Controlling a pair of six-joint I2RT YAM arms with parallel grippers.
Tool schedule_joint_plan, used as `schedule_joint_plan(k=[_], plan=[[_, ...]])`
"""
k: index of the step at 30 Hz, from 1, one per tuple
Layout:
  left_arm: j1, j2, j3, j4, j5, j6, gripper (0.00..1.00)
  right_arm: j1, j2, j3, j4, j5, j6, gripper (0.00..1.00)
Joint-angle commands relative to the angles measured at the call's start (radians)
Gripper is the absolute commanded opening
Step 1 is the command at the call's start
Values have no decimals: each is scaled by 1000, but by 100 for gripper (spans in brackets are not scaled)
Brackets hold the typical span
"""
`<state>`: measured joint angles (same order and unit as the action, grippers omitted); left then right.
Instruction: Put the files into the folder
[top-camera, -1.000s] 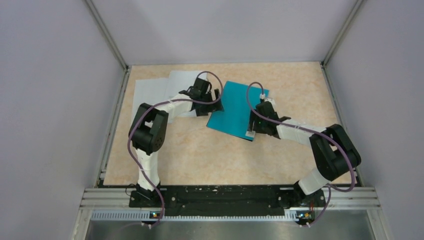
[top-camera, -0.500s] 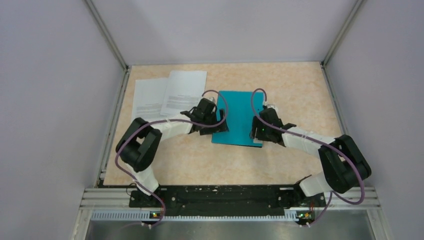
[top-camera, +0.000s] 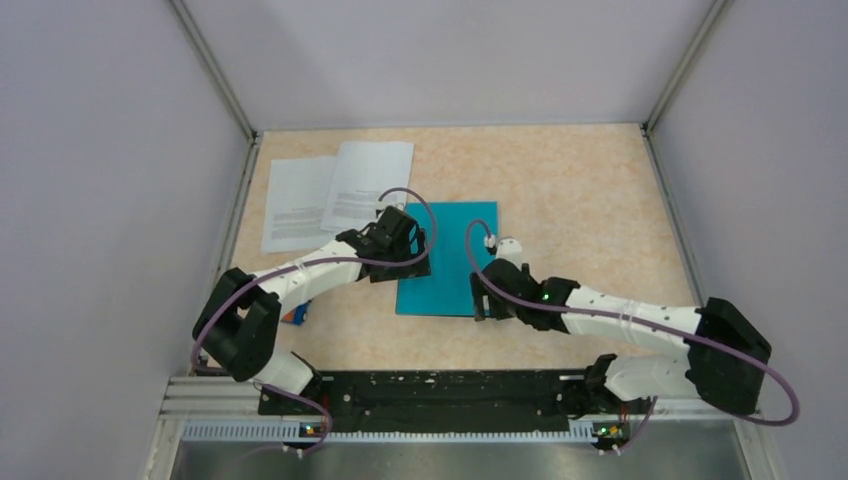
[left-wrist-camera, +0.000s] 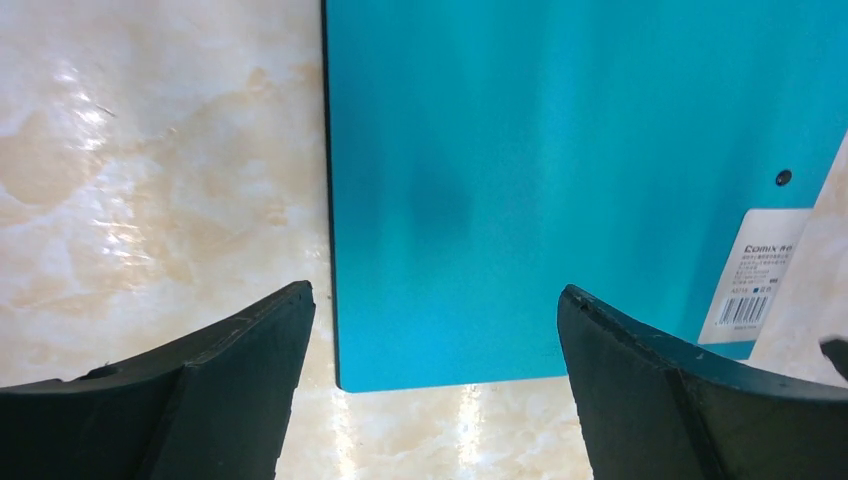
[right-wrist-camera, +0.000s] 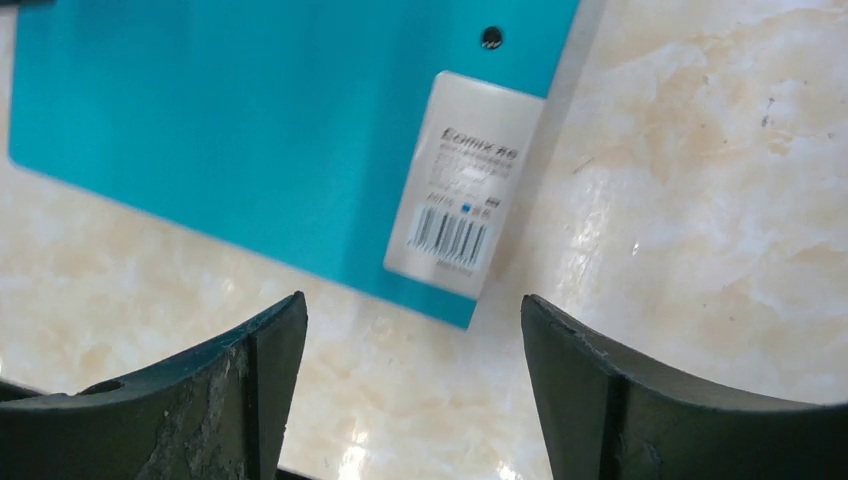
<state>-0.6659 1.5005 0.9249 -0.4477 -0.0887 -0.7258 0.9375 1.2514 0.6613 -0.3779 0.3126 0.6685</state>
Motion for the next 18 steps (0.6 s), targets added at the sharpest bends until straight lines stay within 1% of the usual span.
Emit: schedule_joint_plan(k=[1, 3, 5, 8, 11, 15, 18], plan=[[32, -52, 38, -34, -46, 41, 96, 187, -47, 49, -130, 272, -40, 78], [53, -65, 27, -18, -43, 41, 96, 284, 3, 87, -188, 375, -64, 77], [81, -71, 14, 8, -8, 35, 96, 357, 78, 131, -255, 462, -80, 75], [128, -92, -9, 37, 21, 21, 95, 451, 207, 201, -331, 569, -87, 68], [160, -116, -29, 59, 34, 12, 96, 501, 322, 257, -359, 638, -120, 60], [211, -141, -55, 77, 62, 7, 95, 518, 464, 295, -368, 700, -175, 58], [233, -163, -70, 79, 62, 12, 95, 518, 502, 302, -360, 732, -205, 58]])
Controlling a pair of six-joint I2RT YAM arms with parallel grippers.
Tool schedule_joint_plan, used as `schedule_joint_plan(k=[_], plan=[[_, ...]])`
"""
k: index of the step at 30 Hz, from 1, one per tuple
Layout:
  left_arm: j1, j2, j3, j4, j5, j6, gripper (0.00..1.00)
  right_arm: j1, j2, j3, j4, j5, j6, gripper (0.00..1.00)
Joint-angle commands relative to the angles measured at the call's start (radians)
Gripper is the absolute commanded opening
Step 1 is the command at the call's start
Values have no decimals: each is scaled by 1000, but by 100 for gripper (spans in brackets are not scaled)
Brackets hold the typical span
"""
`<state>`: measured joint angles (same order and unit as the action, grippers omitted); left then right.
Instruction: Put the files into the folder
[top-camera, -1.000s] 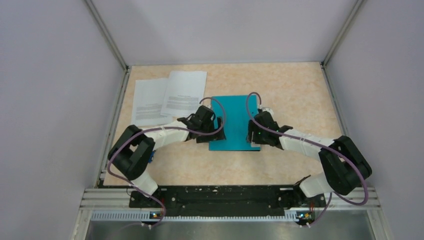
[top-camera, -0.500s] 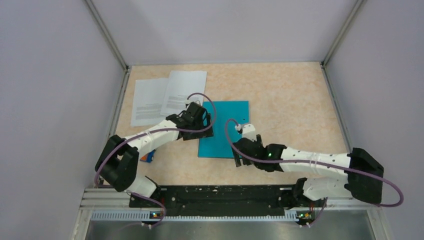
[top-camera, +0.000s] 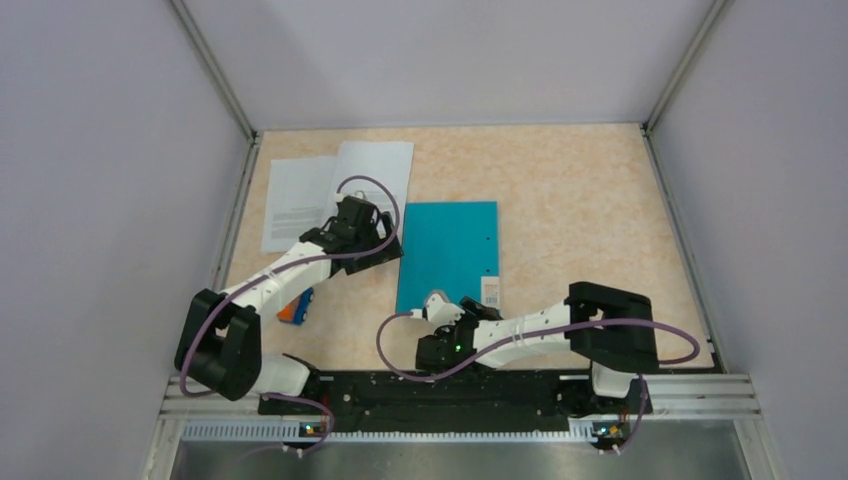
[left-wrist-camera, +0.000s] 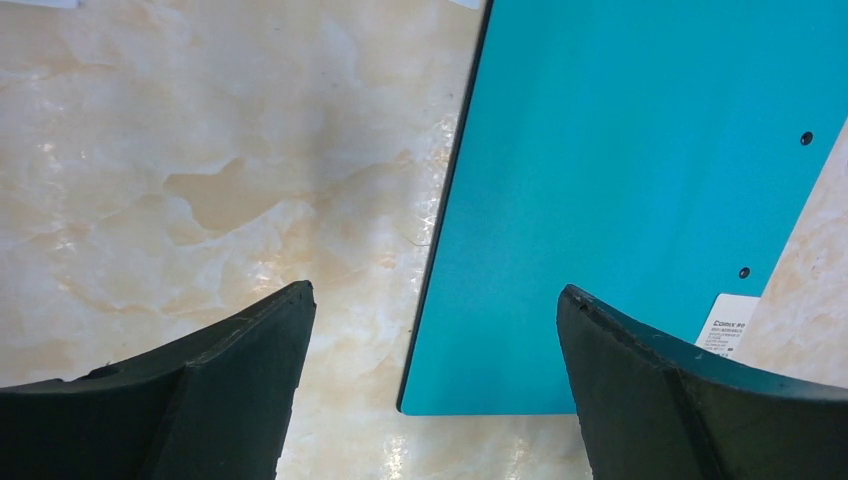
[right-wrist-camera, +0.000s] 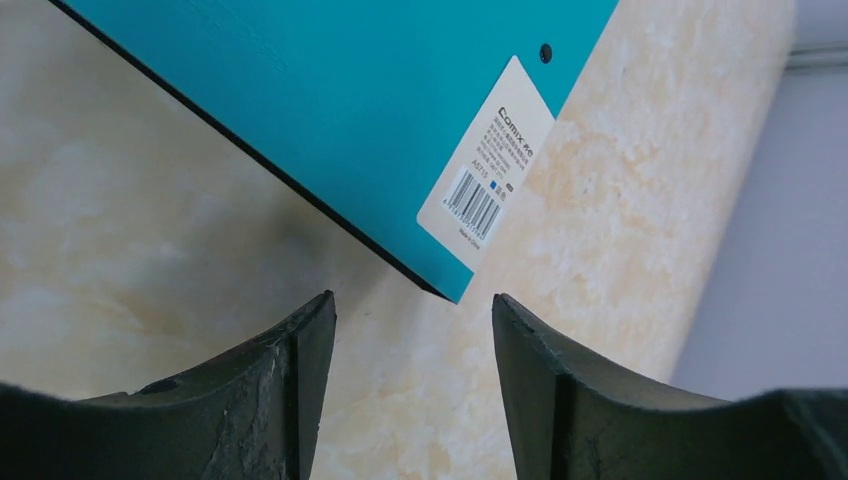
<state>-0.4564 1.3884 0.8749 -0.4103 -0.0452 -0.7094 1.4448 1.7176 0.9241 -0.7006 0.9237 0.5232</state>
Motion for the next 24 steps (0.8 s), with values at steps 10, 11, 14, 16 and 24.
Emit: schedule_joint_plan(k=[10, 11, 14, 16, 24], plan=[[47, -54, -42, 60, 39, 0, 95, 11, 125, 46, 23, 168, -145, 54], [48, -51, -43, 63, 40, -1, 95, 11, 133, 43, 34, 171, -156, 53], [48, -48, -43, 67, 40, 0, 95, 6, 156, 36, 60, 183, -183, 52], [49, -49, -43, 68, 39, 0, 95, 1, 171, 37, 69, 192, -195, 51], [54, -55, -50, 68, 40, 3, 95, -21, 210, 49, 126, 217, -255, 49]])
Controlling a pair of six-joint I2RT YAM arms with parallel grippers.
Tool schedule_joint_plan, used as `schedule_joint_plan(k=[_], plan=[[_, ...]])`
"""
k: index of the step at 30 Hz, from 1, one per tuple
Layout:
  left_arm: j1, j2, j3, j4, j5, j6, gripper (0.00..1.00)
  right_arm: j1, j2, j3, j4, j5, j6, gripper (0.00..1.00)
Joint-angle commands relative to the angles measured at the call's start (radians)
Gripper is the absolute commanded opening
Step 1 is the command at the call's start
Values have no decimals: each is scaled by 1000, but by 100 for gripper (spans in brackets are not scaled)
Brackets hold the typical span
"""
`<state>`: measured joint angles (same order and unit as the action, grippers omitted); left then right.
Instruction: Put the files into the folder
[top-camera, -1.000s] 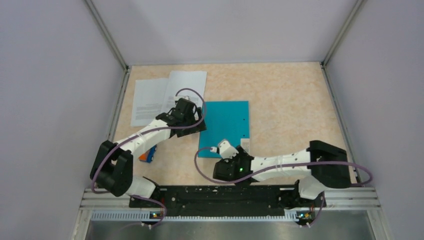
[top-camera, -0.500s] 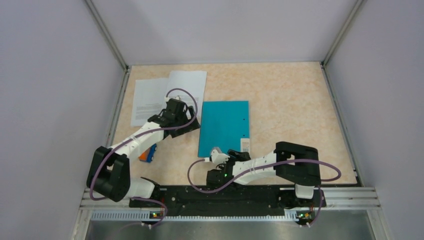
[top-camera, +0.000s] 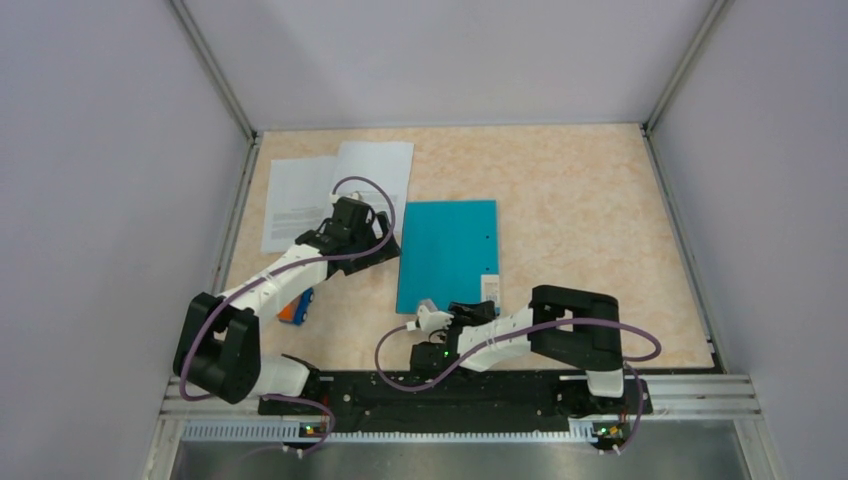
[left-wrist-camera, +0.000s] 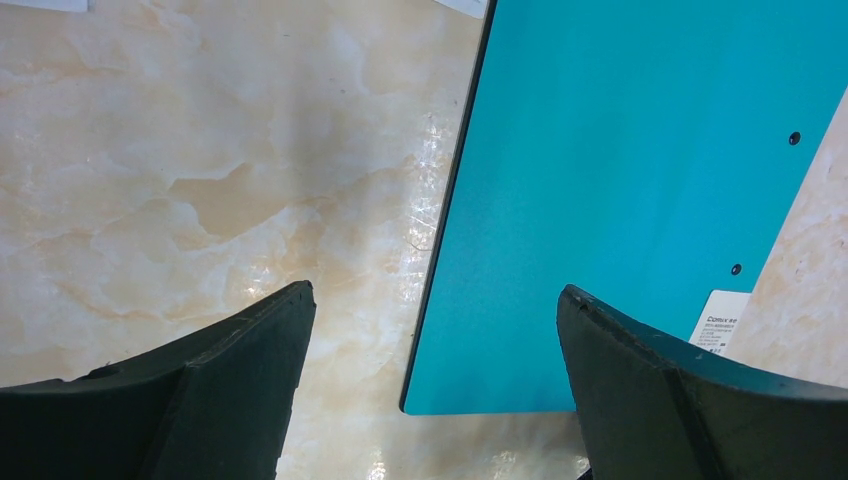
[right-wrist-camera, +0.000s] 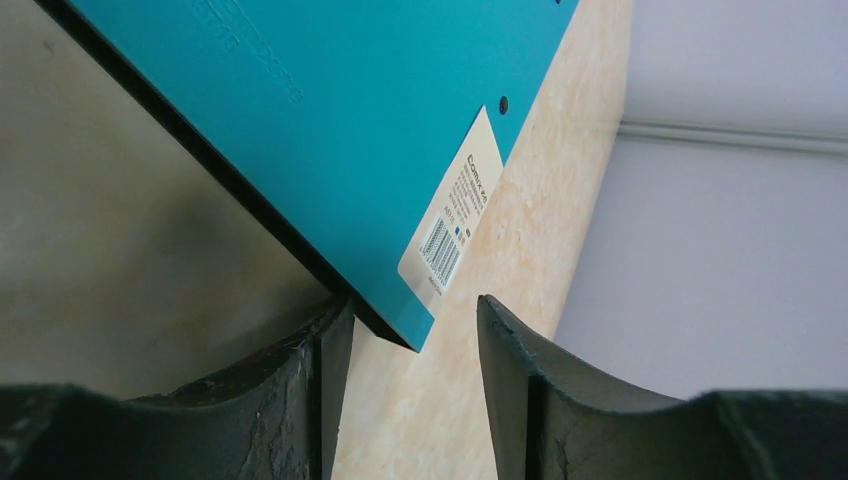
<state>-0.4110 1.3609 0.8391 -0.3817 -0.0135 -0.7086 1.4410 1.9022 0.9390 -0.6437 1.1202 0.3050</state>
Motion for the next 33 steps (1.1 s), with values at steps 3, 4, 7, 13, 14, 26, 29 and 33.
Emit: schedule_joint_plan(k=[3, 4, 7, 13, 14, 26, 29, 33], plan=[[12, -32, -14, 36, 9, 6, 95, -31, 42, 34, 96, 34, -58, 47], [14, -33, -14, 34, 9, 8, 95, -34, 46, 36, 99, 45, -59, 46], [18, -34, -10, 28, 9, 15, 95, -41, 59, 50, 110, 79, -61, 44], [29, -39, -7, 23, 35, 25, 95, -55, 94, 71, 117, 163, -34, 45], [30, -39, -8, 23, 40, 27, 95, -56, 99, 74, 116, 170, -27, 45], [52, -41, -16, 30, 64, 39, 96, -86, 139, 86, 114, 228, -1, 43], [56, -40, -18, 33, 69, 40, 96, -96, 156, 92, 115, 245, 1, 41], [62, -41, -19, 35, 77, 41, 96, -108, 158, 101, 129, 245, 1, 30]])
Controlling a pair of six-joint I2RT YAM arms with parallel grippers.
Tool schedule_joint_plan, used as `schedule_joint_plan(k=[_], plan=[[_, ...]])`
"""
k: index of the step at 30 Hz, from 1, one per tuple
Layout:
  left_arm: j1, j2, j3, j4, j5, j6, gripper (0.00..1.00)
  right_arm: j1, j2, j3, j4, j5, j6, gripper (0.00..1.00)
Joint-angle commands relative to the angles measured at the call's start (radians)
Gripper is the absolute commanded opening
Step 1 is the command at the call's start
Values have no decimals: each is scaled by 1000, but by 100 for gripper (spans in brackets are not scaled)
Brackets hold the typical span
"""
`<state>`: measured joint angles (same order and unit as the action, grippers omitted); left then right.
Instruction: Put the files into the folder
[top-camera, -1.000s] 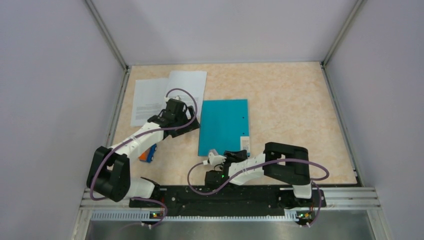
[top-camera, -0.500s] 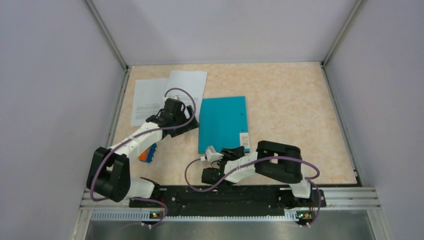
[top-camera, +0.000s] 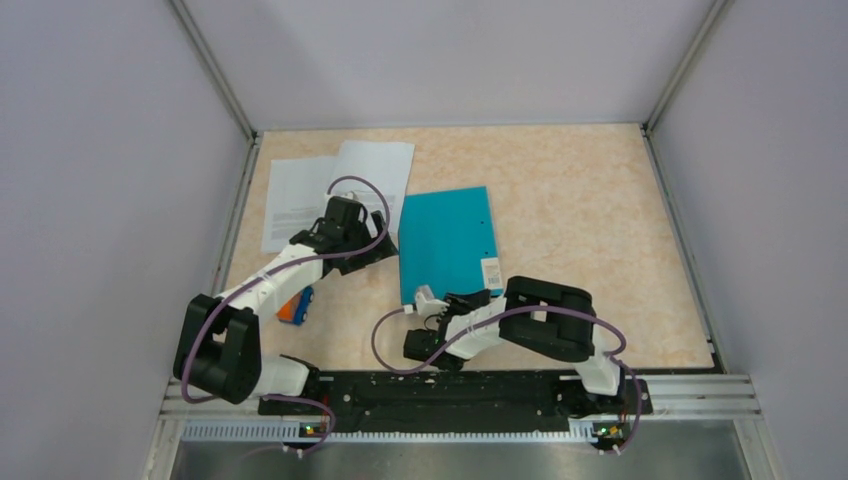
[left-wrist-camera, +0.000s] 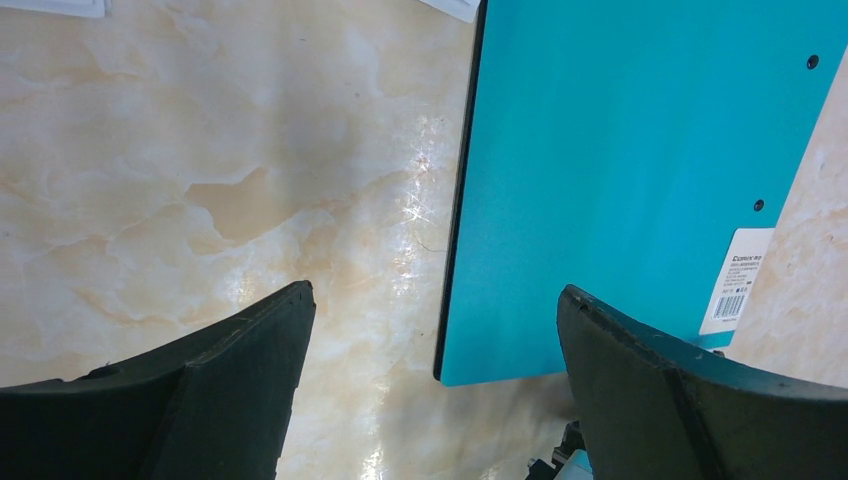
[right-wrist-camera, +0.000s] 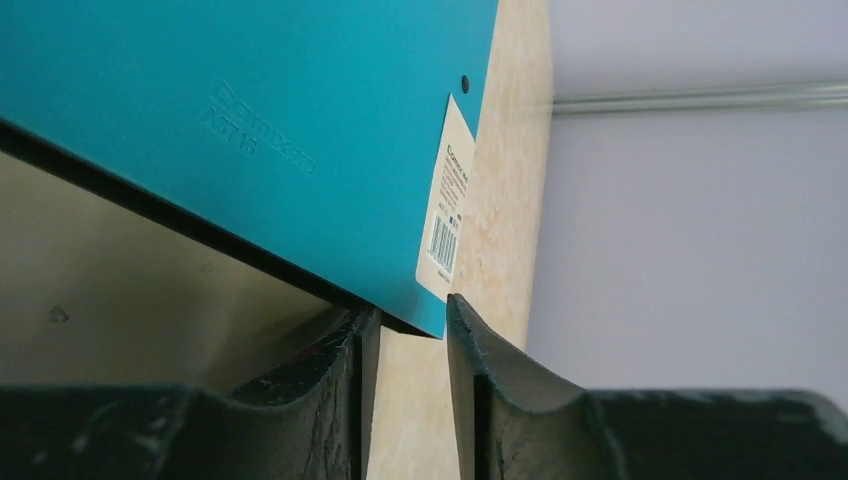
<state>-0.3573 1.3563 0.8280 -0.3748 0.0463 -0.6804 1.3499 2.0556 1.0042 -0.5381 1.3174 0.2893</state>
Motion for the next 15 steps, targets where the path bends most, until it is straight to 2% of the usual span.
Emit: schedule_joint_plan(k=[1, 8, 15], plan=[[11, -36, -7, 28, 18, 14, 95, -21, 8, 39, 32, 48, 11, 27], [35, -47, -6, 22, 58, 15, 96, -30, -32, 36, 33, 52, 59, 2], [97, -84, 4, 20, 159, -16, 96, -44, -196, 4, -3, -18, 174, 0]])
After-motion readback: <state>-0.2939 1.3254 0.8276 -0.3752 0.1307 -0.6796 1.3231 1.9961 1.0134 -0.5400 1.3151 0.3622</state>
